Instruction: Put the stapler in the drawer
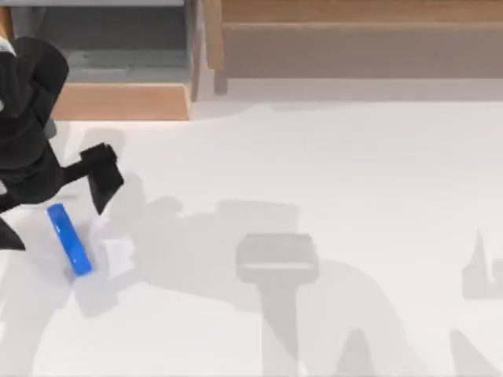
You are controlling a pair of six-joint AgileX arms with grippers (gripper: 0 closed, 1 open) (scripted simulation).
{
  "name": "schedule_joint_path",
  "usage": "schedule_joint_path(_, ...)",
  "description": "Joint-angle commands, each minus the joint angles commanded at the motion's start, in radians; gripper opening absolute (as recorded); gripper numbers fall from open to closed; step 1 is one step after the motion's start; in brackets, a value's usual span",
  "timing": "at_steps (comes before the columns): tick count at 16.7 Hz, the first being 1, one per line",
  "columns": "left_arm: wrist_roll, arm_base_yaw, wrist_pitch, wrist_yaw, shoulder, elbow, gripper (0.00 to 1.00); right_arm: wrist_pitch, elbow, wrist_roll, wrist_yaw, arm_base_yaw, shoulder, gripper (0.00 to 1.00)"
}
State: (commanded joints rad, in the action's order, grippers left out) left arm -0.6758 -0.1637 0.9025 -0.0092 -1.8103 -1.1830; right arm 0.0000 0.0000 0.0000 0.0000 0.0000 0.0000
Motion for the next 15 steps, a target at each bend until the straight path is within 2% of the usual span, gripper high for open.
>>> schedule_joint_path(8,-0.016,0.000,0.018,0.000,-0.035,-0.022,1.00,0.000,0.000,0.000,0.000,0.000,0.000,1.00)
schedule_joint_path(15,-0.015,-0.002,-0.156,0.000,-0.122,0.065,1.00,0.000,0.000,0.000,0.000,0.000,0.000,1.00)
